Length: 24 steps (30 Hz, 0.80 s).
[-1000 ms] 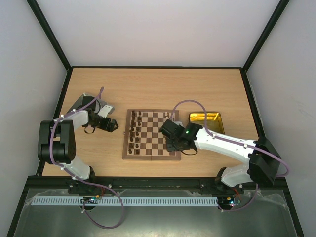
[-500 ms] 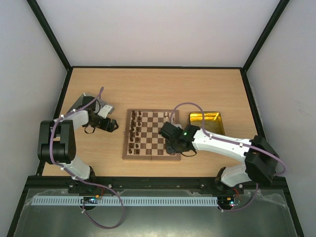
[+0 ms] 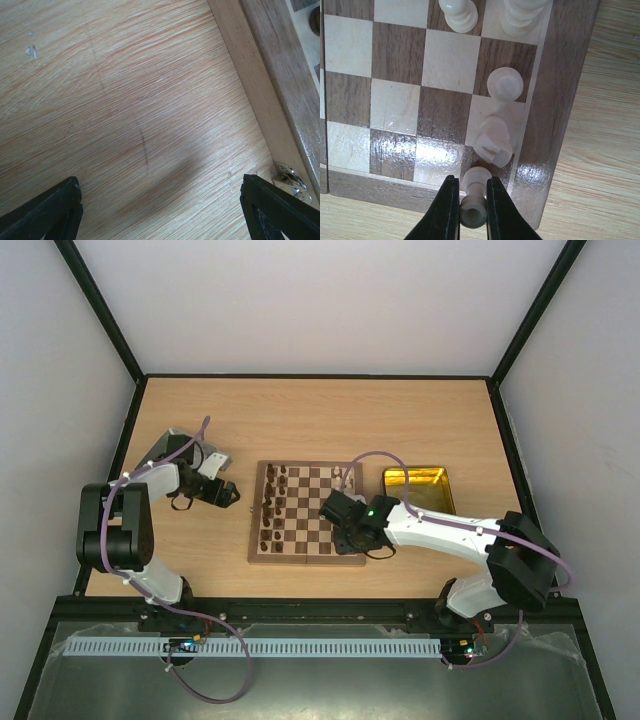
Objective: Set up the chess pieces on the board
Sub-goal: Place the chess piece on the chessboard.
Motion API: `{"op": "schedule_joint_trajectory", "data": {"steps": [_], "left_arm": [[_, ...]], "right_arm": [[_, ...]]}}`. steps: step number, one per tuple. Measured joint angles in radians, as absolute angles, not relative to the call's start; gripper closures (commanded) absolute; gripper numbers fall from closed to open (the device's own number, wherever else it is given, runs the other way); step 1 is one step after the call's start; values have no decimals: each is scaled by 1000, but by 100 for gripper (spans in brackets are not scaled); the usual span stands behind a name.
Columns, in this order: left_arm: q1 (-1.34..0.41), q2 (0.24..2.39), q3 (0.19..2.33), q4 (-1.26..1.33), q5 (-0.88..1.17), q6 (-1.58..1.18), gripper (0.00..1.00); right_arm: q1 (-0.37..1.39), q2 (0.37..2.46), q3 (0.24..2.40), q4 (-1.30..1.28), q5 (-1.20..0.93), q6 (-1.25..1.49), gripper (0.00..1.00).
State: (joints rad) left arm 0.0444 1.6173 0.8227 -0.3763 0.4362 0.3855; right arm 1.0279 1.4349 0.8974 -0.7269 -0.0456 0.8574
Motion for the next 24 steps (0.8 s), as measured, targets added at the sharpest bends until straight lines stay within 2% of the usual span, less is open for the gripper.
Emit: {"op": "schedule_joint_trajectory", "data": {"steps": [12,19,24], "left_arm": [[44,1617,823,-376,436,385,13],[44,1617,823,-376,436,385,13],[44,1617,823,-376,436,385,14]], "right_arm": [[1028,1442,881,-720,-44,858,95],[1028,1444,881,-710,-44,860,78],[1028,1449,881,-706,-45,860,76]]}}
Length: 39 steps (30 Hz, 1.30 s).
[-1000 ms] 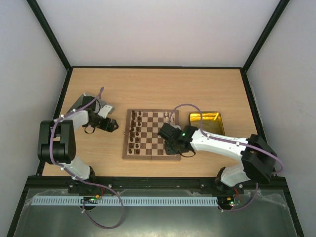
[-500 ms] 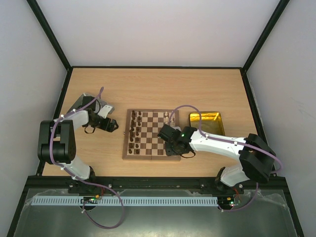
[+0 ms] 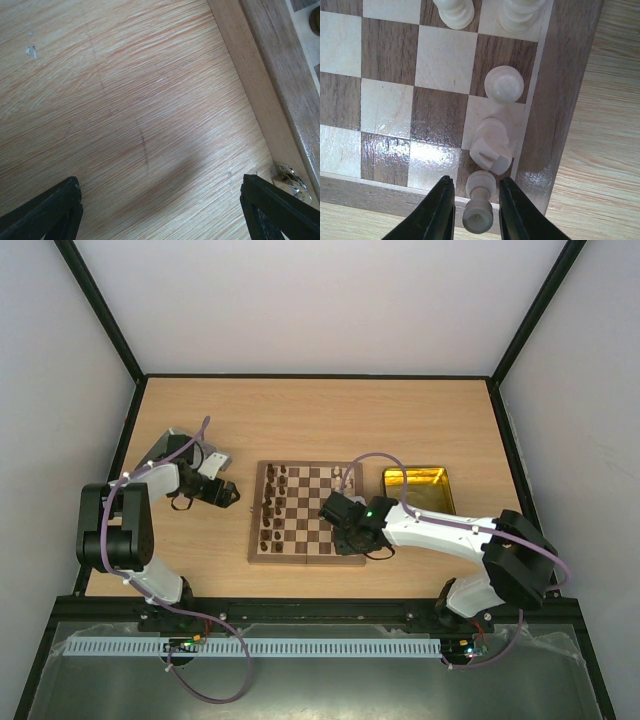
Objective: Set up the chess pieces on the board
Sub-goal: Place the chess piece on the chessboard, then move the storage box to the center of the board.
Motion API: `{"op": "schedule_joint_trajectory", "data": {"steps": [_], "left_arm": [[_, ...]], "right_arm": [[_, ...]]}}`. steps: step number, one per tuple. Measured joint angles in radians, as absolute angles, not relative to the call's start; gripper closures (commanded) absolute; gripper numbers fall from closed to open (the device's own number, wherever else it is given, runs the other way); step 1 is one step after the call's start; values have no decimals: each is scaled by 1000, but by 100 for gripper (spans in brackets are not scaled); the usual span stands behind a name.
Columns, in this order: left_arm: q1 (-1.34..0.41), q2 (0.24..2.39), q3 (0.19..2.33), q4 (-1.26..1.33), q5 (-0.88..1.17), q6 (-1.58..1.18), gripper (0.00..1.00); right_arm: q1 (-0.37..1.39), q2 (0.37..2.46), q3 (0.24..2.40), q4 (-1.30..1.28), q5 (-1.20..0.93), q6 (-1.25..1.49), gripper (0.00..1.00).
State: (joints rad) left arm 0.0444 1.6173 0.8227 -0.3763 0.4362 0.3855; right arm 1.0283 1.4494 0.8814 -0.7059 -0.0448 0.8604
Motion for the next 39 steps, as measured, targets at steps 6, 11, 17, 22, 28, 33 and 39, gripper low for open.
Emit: {"op": "schedule_joint_trajectory", "data": {"steps": [6,11,17,22,28,33,39], "left_arm": [[44,1617,823,-376,436,385,13],[44,1617,823,-376,436,385,13],[44,1617,823,-376,436,385,13],[44,1617,823,-376,437,385,14],[44,1617,823,-376,437,385,13],[44,1617,823,-376,437,385,13],[44,1617,823,-376,436,385,13]], "right_arm": [[1028,1455,886,-708,-42,860,70],[1028,1455,926,-742,-20,850,67],[1028,1455,1055,-834,54,830,61],[992,1422,1098,-911,163,818,60],[656,1266,994,-902,190,769,59],[472,1240,937,-879,164,718,59],[350,1301,914,-815,90,655,59]]}}
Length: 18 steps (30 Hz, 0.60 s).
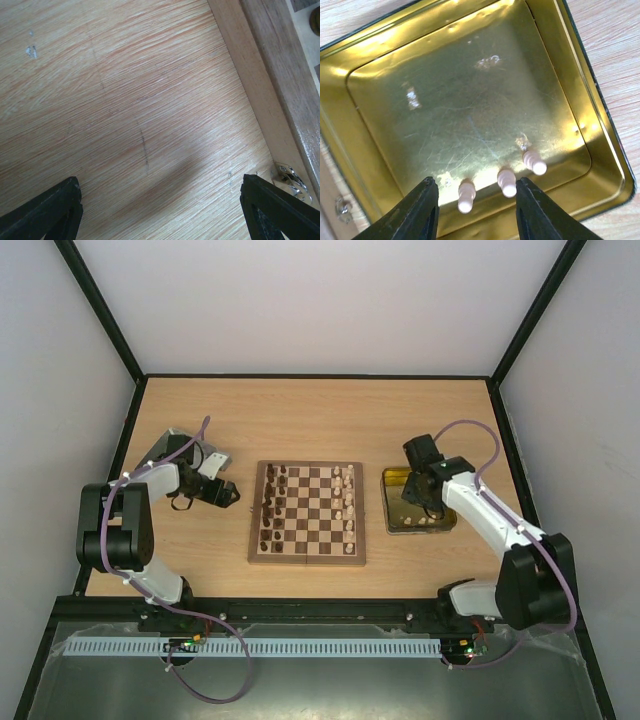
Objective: Set up the chess pieces on the board
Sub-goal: Move the storage box to the center of the board.
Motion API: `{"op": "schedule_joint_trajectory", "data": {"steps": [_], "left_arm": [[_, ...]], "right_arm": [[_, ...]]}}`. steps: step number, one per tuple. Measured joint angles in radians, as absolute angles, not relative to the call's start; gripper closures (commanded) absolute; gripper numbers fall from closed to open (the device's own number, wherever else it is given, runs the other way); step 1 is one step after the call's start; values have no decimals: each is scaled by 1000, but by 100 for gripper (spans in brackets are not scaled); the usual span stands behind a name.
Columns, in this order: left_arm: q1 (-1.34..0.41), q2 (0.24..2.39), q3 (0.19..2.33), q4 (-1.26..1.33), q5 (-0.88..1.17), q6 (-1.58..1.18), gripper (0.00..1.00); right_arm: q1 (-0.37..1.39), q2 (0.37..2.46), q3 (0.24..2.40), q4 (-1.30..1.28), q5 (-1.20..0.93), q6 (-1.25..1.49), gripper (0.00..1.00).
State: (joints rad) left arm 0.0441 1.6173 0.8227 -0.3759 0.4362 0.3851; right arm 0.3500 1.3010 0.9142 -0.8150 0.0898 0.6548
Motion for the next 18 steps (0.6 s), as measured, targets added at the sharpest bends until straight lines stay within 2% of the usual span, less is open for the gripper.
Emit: {"op": "schedule_joint_trajectory", "data": {"steps": [6,18], "left_arm": [[44,1639,842,-375,431,383,13],[30,1699,897,-349,426,382,13]], "right_arm": [[245,1390,909,-762,-6,613,61],[239,1472,910,-748,-57,601,62]]}}
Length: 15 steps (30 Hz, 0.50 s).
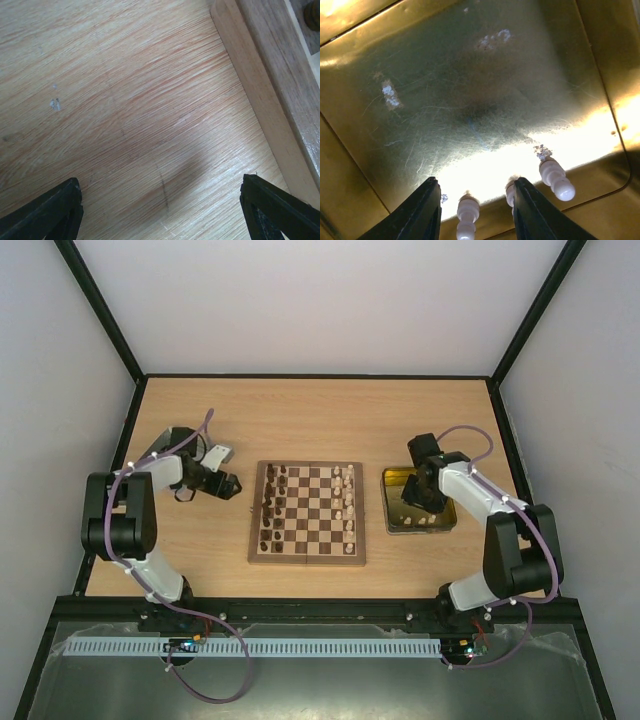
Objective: Set up the chess pieces on the board
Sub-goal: Move the storage box to the center of the board.
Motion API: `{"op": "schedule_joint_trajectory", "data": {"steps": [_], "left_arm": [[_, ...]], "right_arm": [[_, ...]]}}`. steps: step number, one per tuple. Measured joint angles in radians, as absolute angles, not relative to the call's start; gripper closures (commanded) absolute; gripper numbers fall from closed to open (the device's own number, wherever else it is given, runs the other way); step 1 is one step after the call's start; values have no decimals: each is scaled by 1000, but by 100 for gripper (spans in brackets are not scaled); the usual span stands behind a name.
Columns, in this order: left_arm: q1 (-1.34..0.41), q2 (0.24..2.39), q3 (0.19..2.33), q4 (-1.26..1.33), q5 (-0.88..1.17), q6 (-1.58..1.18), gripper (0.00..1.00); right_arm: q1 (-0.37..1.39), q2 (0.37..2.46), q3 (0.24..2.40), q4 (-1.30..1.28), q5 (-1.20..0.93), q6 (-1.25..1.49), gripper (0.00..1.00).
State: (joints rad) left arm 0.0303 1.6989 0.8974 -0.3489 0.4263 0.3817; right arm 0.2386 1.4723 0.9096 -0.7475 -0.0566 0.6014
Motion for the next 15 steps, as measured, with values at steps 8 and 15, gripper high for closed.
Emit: {"op": "schedule_joint_trajectory", "data": {"steps": [8,15], "left_arm": [[16,1709,904,-339,427,383,13],[12,1710,904,-334,427,384,13]], "right_arm": [[200,1523,924,-733,-69,612,62],[200,1632,999,-653,-111,662,64]]}}
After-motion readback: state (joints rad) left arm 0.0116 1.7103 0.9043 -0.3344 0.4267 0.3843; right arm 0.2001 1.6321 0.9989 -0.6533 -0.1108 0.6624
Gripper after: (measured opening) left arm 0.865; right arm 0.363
